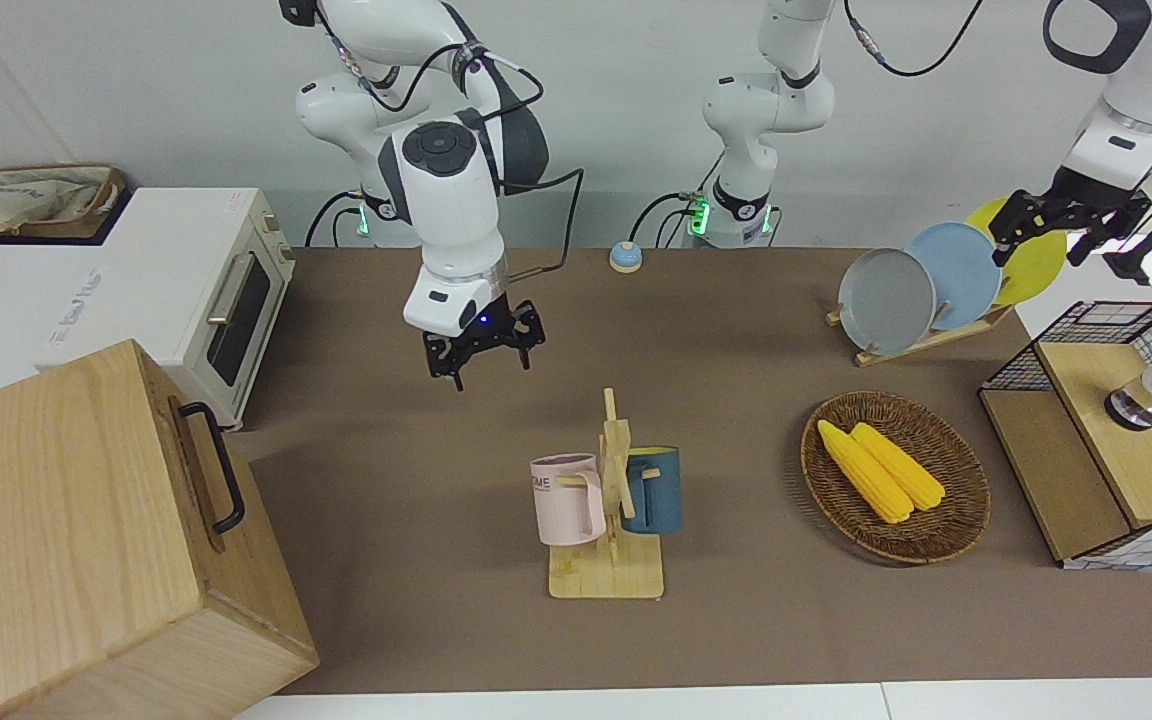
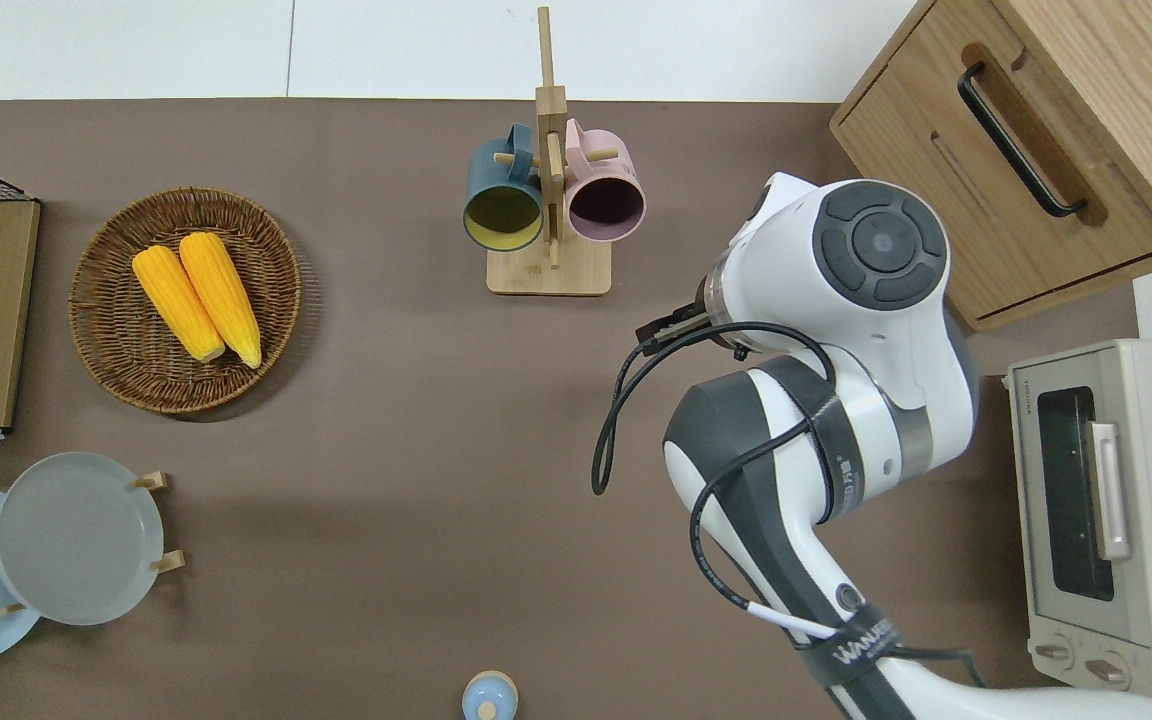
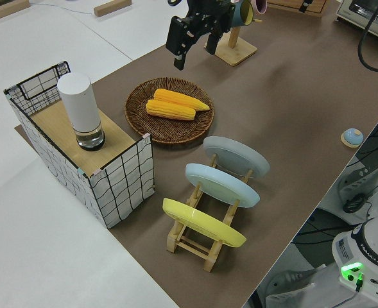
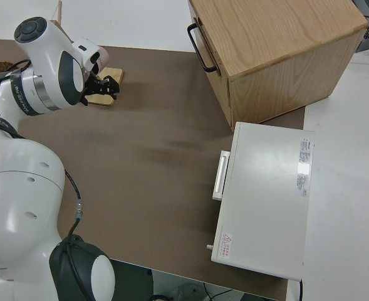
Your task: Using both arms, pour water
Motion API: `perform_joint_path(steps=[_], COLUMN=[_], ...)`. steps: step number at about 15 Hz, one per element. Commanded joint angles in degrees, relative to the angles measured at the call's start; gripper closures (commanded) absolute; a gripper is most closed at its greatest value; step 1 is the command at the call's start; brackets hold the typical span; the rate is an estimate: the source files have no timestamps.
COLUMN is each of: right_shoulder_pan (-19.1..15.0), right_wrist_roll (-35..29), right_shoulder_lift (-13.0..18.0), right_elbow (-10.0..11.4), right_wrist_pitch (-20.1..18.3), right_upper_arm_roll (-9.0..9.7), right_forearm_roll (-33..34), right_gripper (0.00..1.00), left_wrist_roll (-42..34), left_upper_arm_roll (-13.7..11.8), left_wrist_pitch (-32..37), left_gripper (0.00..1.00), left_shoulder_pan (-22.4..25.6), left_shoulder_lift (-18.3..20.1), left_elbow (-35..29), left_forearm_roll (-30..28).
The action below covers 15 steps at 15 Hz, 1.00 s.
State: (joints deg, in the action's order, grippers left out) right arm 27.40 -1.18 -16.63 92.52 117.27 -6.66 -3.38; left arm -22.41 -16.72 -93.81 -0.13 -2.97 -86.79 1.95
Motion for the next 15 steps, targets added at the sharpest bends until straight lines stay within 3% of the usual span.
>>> perform_joint_path(steps=[1,4,6,8,11,15], right_shoulder_pan=[0.9,0.5,0.1,-0.1,-0.2,-0.9], right_wrist_roll=[-0.1,-0.2,-0.1,0.3,1.5,1.9], right_shoulder_lift=[-3.0,-7.1,-8.9,-9.4,-11.1,-11.9], right_elbow=[-1.2,-5.6,-8.6,-8.8,-8.8,-9.3], right_wrist_pitch=[7.0,11.6,11.9,12.3,18.8,19.4], right_upper_arm_roll=[-0.02,0.07,0.07,-0.02,-0.02,-0.02], right_forearm_roll=[-0.6,-0.5,-0.7,-0.1,0.0,0.0], right_gripper=[0.019,0.025,0.028,0.082,0.134,0.153], left_wrist_roll=[-8.4,-13.6,-15.9,-17.8,-20.7,-24.3], left_upper_arm_roll=[-1.3,-1.3,-1.3,-1.3,-1.3,-1.3], left_wrist_pitch=[-3.1,-6.7,-9.5,-11.8,-15.3,-21.0], left_gripper=[0.00,0.00,0.00,0.00,0.00,0.00], left_shoulder_pan=[4.9,8.7,10.3,12.5,15.6,18.9], left_shoulder_lift=[-2.2,-2.6,-2.6,-3.3,-4.2,-5.6], left_elbow=[1.5,1.2,0.8,0.5,0.4,-1.4], left_forearm_roll=[-2.4,-4.1,-4.4,-5.3,-9.7,-17.0])
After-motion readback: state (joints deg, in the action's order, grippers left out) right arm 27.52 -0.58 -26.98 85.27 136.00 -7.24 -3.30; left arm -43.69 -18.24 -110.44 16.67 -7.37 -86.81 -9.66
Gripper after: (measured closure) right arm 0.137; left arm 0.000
